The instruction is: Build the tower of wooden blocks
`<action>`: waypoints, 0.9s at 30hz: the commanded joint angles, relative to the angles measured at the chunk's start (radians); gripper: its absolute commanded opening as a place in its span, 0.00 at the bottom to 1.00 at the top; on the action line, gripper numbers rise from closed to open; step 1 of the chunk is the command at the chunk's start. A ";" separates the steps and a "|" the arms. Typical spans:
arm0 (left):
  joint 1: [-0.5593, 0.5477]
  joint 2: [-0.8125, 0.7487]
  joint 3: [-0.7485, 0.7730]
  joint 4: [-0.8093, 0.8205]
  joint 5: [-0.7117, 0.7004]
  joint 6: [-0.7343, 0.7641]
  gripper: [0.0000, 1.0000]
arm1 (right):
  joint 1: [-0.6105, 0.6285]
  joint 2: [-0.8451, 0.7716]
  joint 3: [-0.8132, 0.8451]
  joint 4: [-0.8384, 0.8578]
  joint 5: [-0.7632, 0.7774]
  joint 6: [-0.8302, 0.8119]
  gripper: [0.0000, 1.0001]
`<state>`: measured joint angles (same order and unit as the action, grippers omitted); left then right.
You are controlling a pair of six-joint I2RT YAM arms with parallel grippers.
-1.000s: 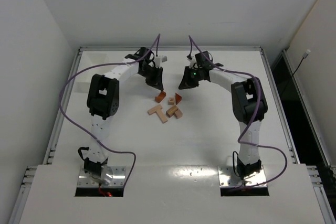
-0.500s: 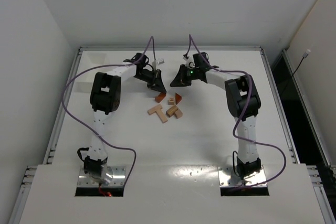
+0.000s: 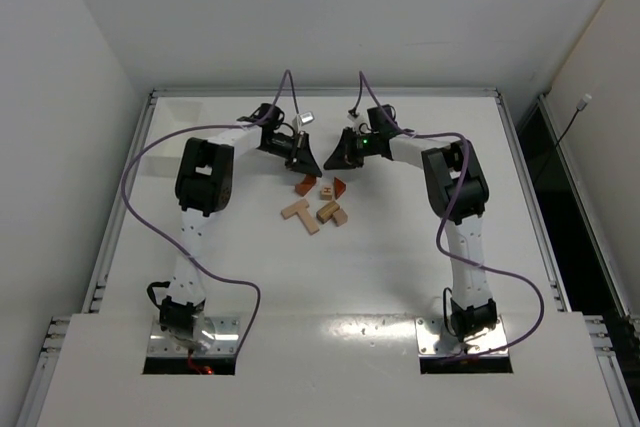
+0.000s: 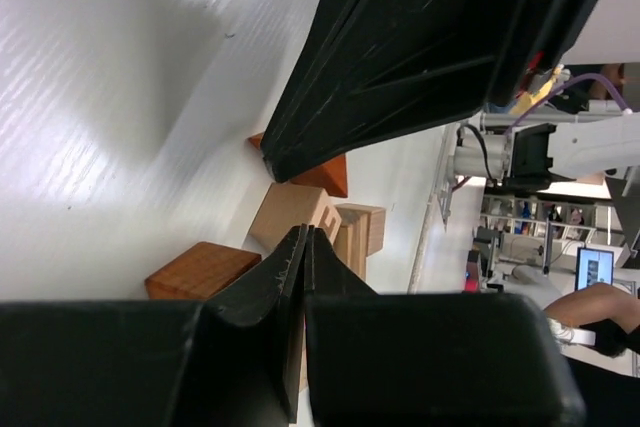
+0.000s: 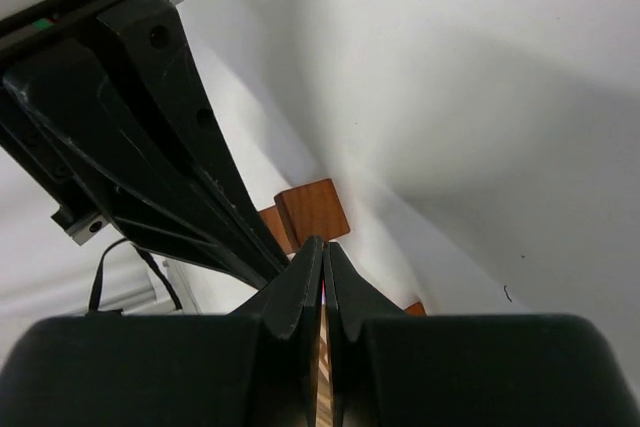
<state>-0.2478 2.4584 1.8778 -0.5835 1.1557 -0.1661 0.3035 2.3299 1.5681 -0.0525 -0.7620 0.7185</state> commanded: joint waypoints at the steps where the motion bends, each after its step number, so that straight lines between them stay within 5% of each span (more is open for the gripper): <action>1: -0.002 0.008 0.067 0.071 0.079 -0.007 0.00 | -0.001 -0.015 0.035 0.048 -0.028 -0.004 0.00; 9: -0.002 0.037 0.049 0.195 0.076 -0.113 0.00 | -0.010 -0.004 0.044 0.057 -0.048 -0.004 0.00; 27: -0.002 0.099 0.043 0.106 -0.014 0.010 0.00 | -0.020 -0.006 -0.060 0.026 -0.040 -0.013 0.00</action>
<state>-0.2478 2.5507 1.9209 -0.4778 1.1561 -0.2153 0.2874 2.3402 1.5475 -0.0414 -0.7803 0.7155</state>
